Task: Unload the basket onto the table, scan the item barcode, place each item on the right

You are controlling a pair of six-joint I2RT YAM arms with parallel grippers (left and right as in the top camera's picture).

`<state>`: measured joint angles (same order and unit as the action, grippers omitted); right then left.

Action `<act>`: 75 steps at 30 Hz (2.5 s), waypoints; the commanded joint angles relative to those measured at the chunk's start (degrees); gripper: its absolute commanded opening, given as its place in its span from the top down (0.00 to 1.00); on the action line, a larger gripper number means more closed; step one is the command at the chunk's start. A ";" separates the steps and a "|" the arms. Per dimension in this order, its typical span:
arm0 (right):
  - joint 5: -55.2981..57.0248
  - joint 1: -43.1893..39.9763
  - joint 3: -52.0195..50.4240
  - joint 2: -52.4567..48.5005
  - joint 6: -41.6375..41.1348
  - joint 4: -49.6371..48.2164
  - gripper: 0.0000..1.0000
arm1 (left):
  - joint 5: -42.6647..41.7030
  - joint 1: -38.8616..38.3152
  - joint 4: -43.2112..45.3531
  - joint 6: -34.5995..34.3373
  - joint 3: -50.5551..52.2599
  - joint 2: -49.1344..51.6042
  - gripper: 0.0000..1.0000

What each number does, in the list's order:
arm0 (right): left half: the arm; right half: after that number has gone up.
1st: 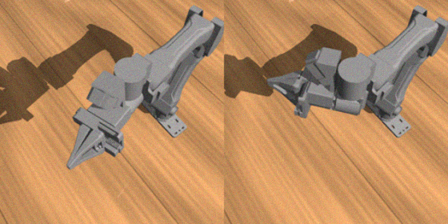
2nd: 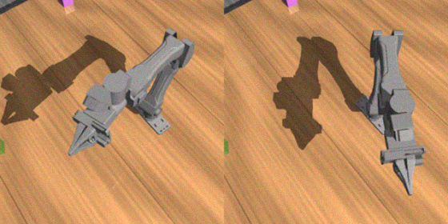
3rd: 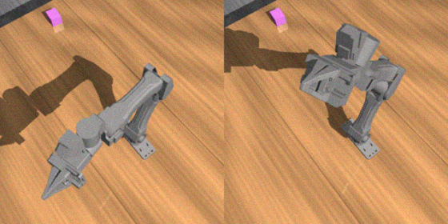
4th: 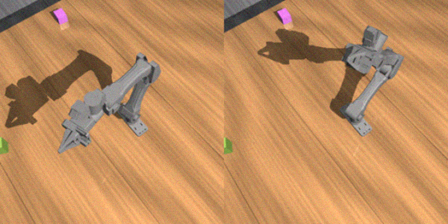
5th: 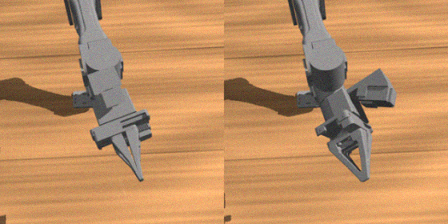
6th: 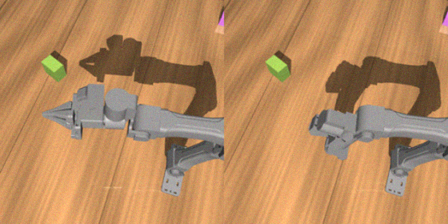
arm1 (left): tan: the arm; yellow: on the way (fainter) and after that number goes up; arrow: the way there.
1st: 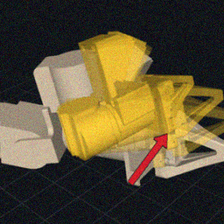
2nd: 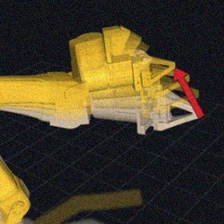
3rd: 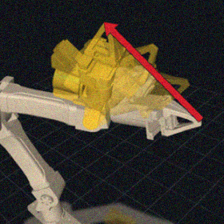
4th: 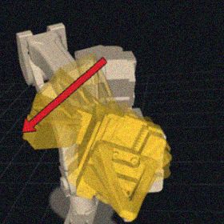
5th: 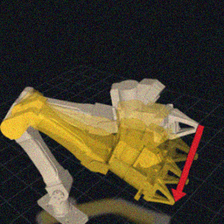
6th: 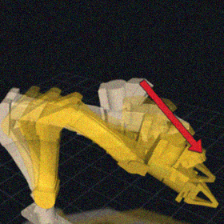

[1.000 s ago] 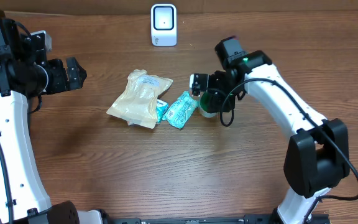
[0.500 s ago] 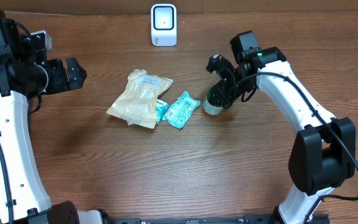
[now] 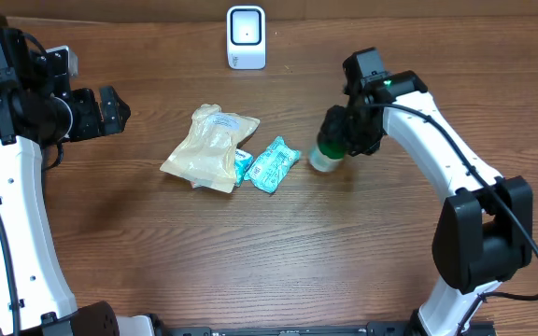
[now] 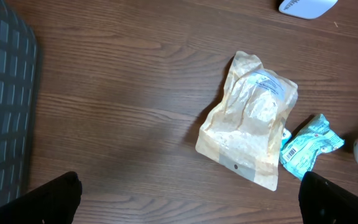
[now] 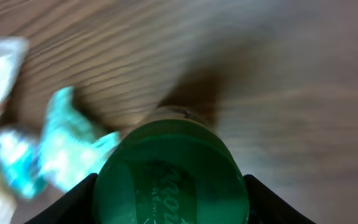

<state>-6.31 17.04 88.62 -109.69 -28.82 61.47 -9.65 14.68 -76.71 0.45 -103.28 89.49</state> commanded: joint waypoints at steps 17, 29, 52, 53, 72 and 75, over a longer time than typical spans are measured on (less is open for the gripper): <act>25.11 9.75 1.40 -2.34 -25.42 2.23 0.59 | -0.44 0.24 0.09 1.29 -0.22 0.52 0.01; 20.74 9.16 1.55 -4.00 -23.58 1.33 0.07 | -0.44 0.26 0.09 1.29 -0.22 0.52 0.01; 5.75 4.59 5.07 -1.81 52.94 2.95 0.00 | -0.44 0.24 0.09 1.29 -0.22 0.52 0.00; 5.75 4.17 4.96 -1.99 52.94 2.95 0.00 | -0.44 0.24 0.09 1.29 -0.22 0.52 0.01; 4.46 2.05 0.98 -6.29 53.13 4.87 0.10 | -0.44 0.24 0.09 1.29 -0.22 0.52 0.00; 4.46 2.05 0.85 -6.29 52.57 4.85 0.30 | -0.44 0.24 0.09 1.29 -0.22 0.52 0.00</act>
<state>-1.23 18.90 89.86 -115.81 23.79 66.70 -9.63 14.68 -76.71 0.45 -103.26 89.49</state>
